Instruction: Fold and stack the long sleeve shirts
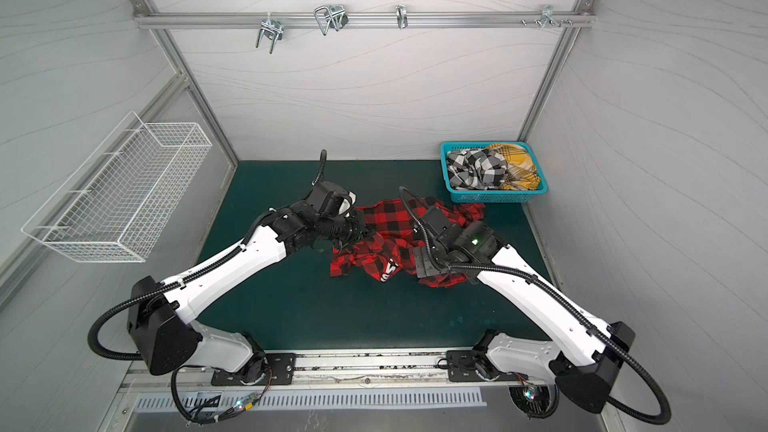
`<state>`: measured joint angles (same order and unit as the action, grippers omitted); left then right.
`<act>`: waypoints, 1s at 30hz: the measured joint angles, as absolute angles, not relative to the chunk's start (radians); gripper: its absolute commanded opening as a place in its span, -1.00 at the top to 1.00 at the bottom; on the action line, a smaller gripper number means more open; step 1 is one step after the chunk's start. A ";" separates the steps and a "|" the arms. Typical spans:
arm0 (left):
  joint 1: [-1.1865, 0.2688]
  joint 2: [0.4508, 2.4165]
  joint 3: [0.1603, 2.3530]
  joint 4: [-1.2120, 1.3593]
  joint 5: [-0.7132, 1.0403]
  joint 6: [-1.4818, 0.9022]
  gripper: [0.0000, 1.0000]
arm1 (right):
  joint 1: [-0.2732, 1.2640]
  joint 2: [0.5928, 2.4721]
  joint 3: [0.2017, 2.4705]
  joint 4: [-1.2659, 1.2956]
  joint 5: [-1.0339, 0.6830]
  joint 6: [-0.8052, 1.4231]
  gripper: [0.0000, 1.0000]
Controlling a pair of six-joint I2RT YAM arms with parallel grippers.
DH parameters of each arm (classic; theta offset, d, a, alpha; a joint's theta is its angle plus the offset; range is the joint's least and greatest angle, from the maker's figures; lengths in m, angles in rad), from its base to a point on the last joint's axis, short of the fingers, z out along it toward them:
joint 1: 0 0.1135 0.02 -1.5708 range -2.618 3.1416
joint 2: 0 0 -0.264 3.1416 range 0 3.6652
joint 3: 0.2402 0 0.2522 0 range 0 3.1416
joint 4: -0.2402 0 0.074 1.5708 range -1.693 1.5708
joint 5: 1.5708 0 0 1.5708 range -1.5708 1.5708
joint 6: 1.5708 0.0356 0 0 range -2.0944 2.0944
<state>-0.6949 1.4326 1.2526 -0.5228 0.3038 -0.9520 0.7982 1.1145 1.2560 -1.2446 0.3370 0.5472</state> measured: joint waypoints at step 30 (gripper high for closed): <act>-0.694 1.433 1.309 -0.559 0.393 -0.996 1.00 | 1.101 1.347 1.105 -0.679 0.369 0.548 -0.43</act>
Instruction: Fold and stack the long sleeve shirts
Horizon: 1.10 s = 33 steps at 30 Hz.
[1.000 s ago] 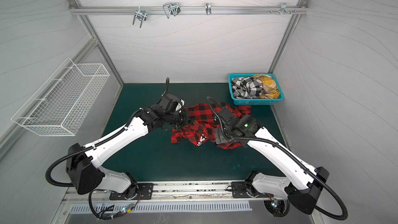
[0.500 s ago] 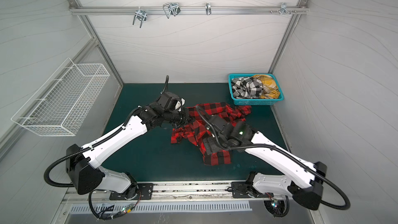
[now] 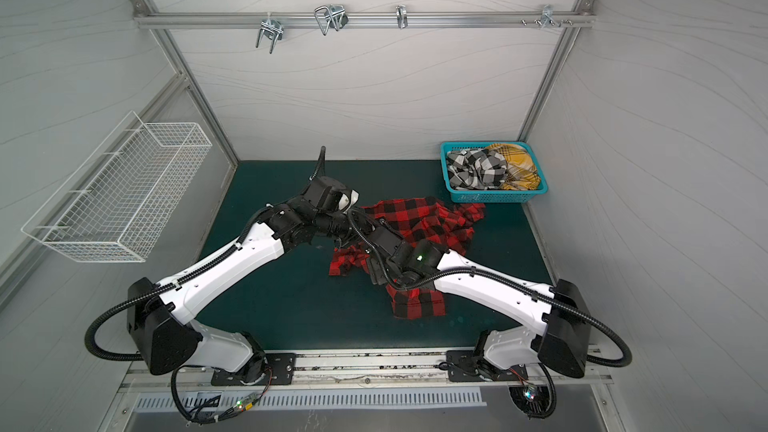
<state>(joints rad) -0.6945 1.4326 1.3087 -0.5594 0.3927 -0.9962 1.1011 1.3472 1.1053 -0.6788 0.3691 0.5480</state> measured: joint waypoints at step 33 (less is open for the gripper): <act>-0.650 1.415 1.086 -0.499 0.308 -1.000 -0.42 | 1.140 1.125 1.040 -1.006 0.281 0.637 1.00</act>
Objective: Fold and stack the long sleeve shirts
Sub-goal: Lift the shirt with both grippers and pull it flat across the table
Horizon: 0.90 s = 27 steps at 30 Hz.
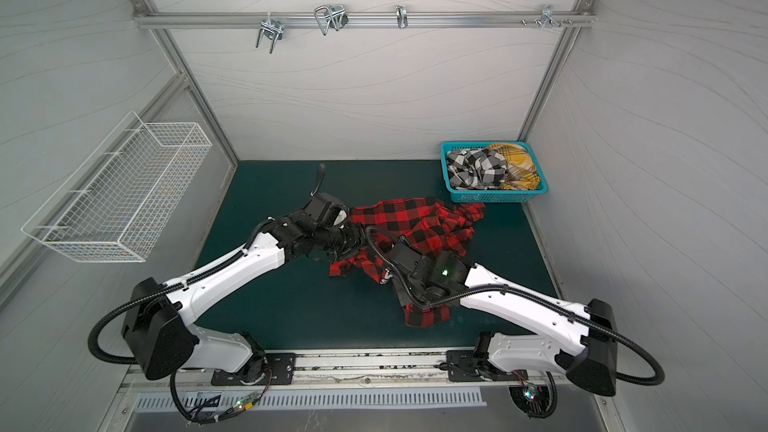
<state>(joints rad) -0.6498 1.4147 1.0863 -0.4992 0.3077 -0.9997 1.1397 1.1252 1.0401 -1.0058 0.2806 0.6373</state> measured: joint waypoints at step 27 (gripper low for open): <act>-0.666 1.358 0.678 -0.400 0.284 -1.203 -0.43 | 0.970 1.104 1.179 -1.262 0.243 0.579 1.00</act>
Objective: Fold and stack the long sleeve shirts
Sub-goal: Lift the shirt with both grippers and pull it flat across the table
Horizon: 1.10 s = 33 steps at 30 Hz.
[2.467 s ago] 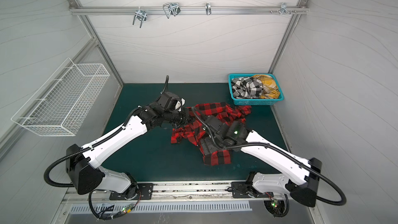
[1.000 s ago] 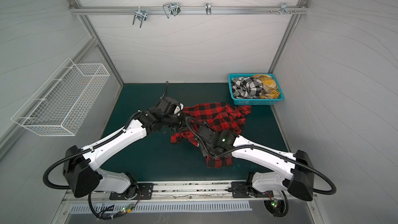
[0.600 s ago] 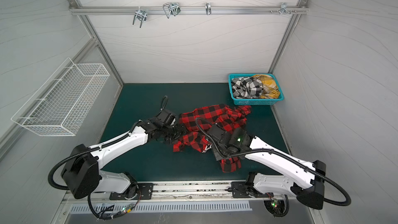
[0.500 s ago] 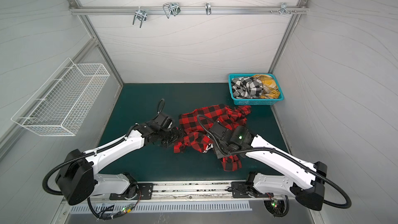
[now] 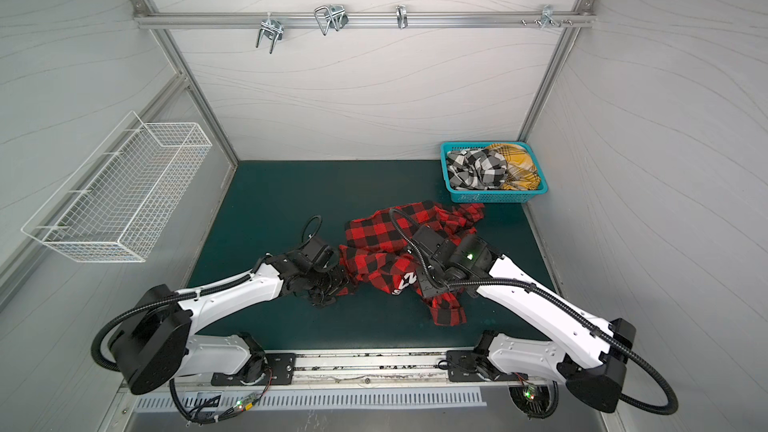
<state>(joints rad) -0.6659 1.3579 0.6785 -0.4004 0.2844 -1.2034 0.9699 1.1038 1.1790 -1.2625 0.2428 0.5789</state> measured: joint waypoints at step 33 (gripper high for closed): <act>-0.660 2.064 2.237 -0.784 0.155 -0.673 -0.99 | 0.906 0.991 1.113 -1.248 0.173 0.597 1.00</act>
<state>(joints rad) -0.6598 2.0636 2.2368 -0.7841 0.1551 -0.6727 0.9062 0.9905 1.1126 -1.2484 0.1734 0.5968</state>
